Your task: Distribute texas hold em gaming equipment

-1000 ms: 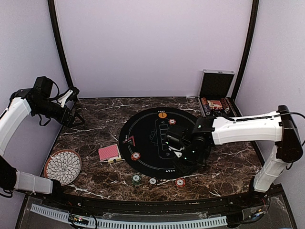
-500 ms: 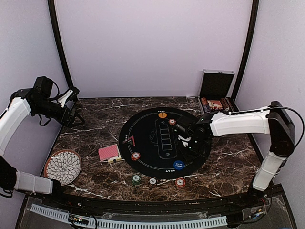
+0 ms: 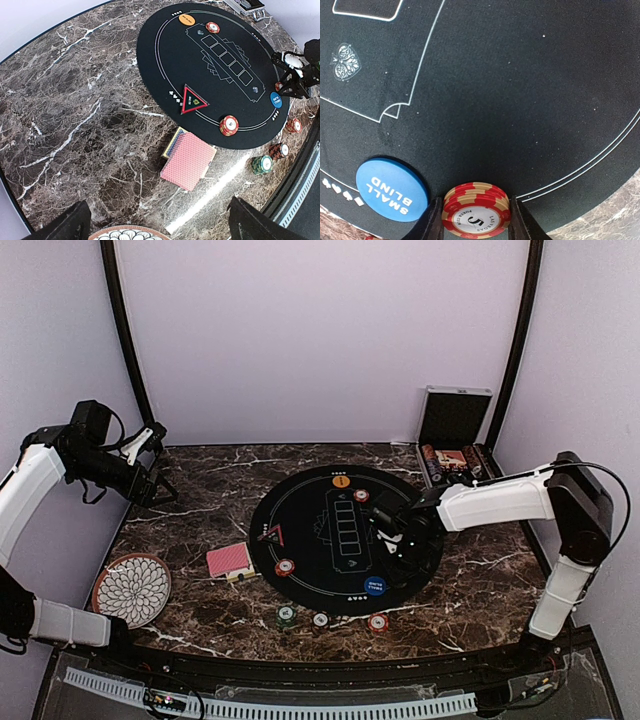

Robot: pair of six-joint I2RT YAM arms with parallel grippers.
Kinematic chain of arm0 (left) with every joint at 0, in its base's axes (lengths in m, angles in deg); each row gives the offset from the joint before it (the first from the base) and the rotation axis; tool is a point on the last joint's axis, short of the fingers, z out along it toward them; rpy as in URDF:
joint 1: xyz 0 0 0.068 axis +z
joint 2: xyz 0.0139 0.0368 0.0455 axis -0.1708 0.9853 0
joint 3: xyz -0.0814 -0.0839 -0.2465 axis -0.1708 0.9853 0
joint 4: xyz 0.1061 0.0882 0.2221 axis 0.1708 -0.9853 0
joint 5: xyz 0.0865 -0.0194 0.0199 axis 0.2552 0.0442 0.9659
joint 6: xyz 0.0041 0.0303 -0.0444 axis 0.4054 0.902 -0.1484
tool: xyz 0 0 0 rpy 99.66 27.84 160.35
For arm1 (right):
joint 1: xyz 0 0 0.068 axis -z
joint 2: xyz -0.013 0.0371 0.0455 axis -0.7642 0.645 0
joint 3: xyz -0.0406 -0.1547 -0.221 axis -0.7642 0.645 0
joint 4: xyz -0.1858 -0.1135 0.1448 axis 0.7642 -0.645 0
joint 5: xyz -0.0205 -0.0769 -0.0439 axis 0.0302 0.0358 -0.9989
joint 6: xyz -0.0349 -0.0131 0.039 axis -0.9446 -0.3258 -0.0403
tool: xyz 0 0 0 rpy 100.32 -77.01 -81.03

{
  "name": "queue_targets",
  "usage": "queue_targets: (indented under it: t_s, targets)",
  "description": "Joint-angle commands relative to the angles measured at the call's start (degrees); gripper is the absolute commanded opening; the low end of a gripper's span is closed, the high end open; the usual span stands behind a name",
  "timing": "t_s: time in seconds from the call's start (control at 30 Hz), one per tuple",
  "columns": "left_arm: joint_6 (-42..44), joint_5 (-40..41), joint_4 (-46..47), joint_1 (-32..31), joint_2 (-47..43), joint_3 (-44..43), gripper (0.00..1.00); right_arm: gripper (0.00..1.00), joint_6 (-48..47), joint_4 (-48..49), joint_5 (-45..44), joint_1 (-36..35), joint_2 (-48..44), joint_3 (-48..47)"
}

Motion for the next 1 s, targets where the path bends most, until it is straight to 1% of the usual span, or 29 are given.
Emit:
queue_targets:
  t_s: [0.0, 0.1, 0.17, 0.27, 0.4, 0.5, 0.63, 0.8, 0.97]
  targets:
    - [0.5, -0.5, -1.2, 0.2, -1.1, -1.5, 0.99, 0.36, 0.1, 2.0, -1.5, 0.5, 0.7, 1.4]
    - [0.5, -0.5, -1.3, 0.2, -1.1, -1.6, 0.99, 0.52, 0.2, 1.9, -2.0, 0.4, 0.4, 1.2]
    - [0.5, -0.4, -1.4, 0.2, -1.1, -1.7, 0.99, 0.57, 0.1, 1.0, -3.0, 0.4, 0.3, 0.6]
    - [0.4, -0.3, -1.6, 0.2, -1.1, -1.8, 0.99, 0.61, 0.1, -0.9, -4.8, 0.4, -0.8, -0.8]
    - [0.4, -0.2, -1.7, 0.2, -1.2, -1.8, 0.99, 0.63, -0.2, -2.7, -5.2, 0.2, -3.4, -3.9]
    - [0.4, -0.2, -1.8, 0.2, -1.2, -1.9, 0.99, 0.65, -0.6, -4.7, -4.5, -1.4, -5.1, -7.7]
    - [0.5, -0.2, -1.9, 0.2, -1.2, -2.1, 0.99, 0.7, -1.3, -7.7, -3.7, -7.1, -5.2, -14.5]
    - [0.4, -0.7, -1.8, 0.2, -1.2, -2.0, 0.99, 0.74, -2.8, -10.8, -1.0, -14.8, -0.8, -22.8]
    - [0.4, -0.9, -1.9, 0.2, -1.7, -2.0, 0.99, 0.79, -4.0, -10.3, 2.4, -19.8, 3.5, -26.9]
